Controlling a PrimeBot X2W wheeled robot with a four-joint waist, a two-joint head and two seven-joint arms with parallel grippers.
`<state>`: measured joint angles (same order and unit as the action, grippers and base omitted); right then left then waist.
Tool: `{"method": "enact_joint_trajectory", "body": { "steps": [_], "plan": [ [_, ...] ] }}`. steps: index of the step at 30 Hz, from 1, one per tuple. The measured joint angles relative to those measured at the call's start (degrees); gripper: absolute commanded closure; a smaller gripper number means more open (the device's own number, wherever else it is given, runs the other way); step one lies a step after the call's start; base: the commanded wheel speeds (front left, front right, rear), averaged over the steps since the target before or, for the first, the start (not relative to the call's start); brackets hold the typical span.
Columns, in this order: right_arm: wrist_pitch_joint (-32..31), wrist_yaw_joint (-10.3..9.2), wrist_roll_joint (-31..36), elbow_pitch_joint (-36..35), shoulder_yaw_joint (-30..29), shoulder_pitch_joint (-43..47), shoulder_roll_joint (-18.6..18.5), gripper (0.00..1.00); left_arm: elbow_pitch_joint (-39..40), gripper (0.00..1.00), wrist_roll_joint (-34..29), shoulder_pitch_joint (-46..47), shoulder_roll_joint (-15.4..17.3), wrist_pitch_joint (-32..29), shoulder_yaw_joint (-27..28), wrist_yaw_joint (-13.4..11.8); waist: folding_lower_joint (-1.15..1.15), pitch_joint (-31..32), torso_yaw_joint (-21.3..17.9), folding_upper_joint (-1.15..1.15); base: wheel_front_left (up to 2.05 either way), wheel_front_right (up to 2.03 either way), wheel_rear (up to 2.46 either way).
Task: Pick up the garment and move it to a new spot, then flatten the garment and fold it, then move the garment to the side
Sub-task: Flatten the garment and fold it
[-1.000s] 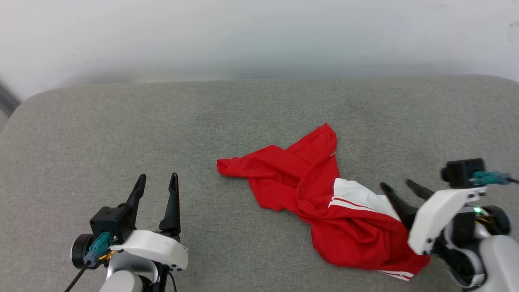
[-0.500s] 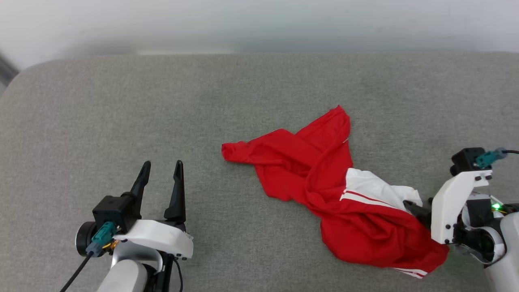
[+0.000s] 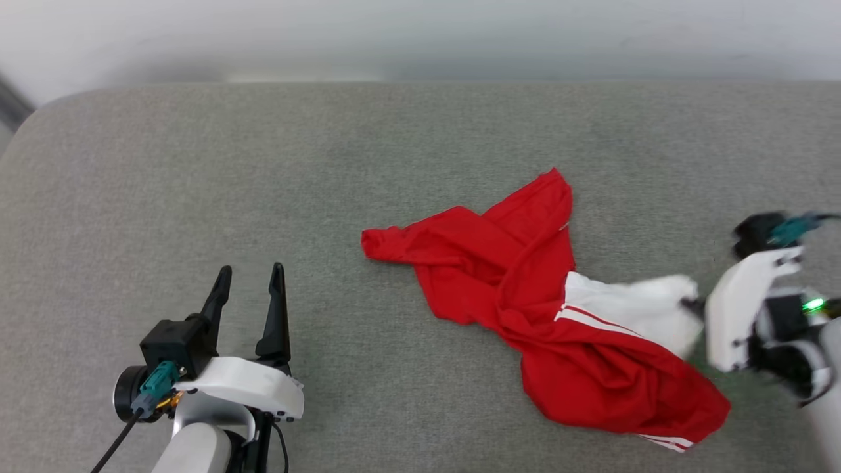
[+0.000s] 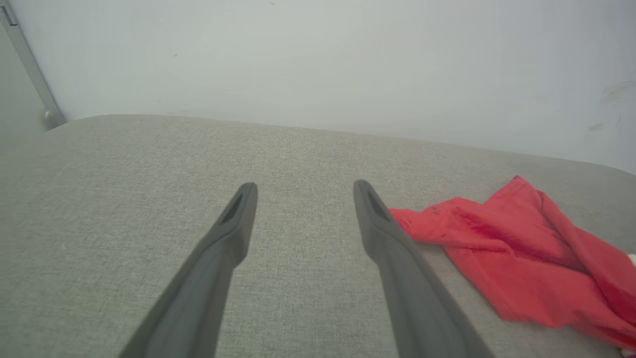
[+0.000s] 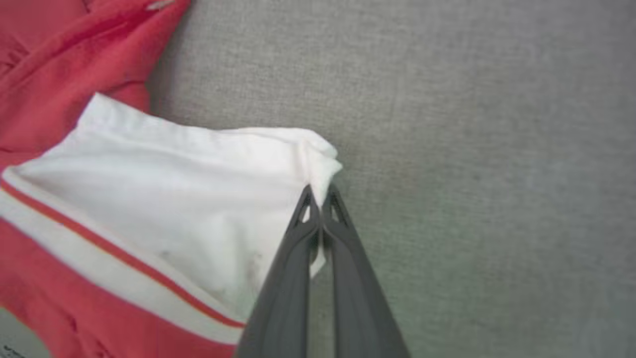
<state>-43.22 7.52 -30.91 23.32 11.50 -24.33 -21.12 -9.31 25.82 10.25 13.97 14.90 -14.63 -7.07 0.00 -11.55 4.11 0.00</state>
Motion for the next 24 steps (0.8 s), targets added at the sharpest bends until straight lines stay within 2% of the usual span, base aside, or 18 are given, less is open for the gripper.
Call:
{"method": "enact_joint_trajectory", "body": {
  "steps": [4, 10, 13, 17, 18, 19, 20, 24],
  "plan": [
    [2.04, -0.01, 1.74, -1.89, -5.43, -1.01, -2.75, 1.0, 0.09, 0.0, -0.02, -0.47, 0.05, 0.01, 0.18, 0.03, 0.0, 0.98, -1.52, 0.0, 0.0, 0.0, 0.0],
    [2.36, -0.01, 4.8, -1.77, -18.62, 3.96, -3.47, 1.0, 0.32, 0.0, -0.02, -0.64, 0.04, 0.08, 0.34, 0.35, 0.0, 1.88, -3.45, 0.0, 0.0, 0.0, 0.0],
    [2.65, -0.02, 6.05, -0.56, -25.21, 8.09, -2.71, 1.0, 0.38, 0.0, -0.03, -0.73, 0.05, 0.1, 0.37, 0.47, 0.0, 1.88, -3.98, 0.0, 0.0, 0.0, 0.0],
    [3.93, -0.02, 7.94, 2.01, -30.12, 12.74, 0.43, 1.0, 0.41, 0.0, -0.2, -0.94, 0.26, 0.15, 0.37, 0.52, 0.0, 1.68, -4.15, 0.0, 0.0, 0.0, 0.0],
    [3.94, -0.01, 8.03, 2.74, -30.82, 13.65, 1.41, 0.94, 0.41, 0.0, -0.2, -0.94, 0.27, 0.15, 0.37, 0.53, 0.0, 1.66, -4.1, 0.0, 0.0, 0.0, 0.0],
    [4.24, -0.01, 8.04, 3.15, -31.3, 14.35, 2.33, 0.65, 0.4, 0.0, -0.2, -0.94, 0.26, 0.16, 0.35, 0.53, 0.0, 1.64, -4.02, 0.0, 0.0, 0.0, 0.0],
    [5.04, -0.02, 8.33, 3.12, -31.4, 14.71, 2.85, 0.0, 0.37, 0.0, -0.2, -0.94, 0.29, 0.16, 0.37, 0.53, 0.0, 1.64, -3.97, 0.0, 0.0, 0.0, 0.0],
    [11.39, -0.03, 8.56, 2.31, -31.25, 14.98, 4.94, 0.0, 0.32, 0.0, -0.2, -0.95, 0.54, 0.16, 0.43, 0.53, 0.0, 1.81, -3.86, 0.0, 0.0, 0.0, 0.0]
  ]
}}
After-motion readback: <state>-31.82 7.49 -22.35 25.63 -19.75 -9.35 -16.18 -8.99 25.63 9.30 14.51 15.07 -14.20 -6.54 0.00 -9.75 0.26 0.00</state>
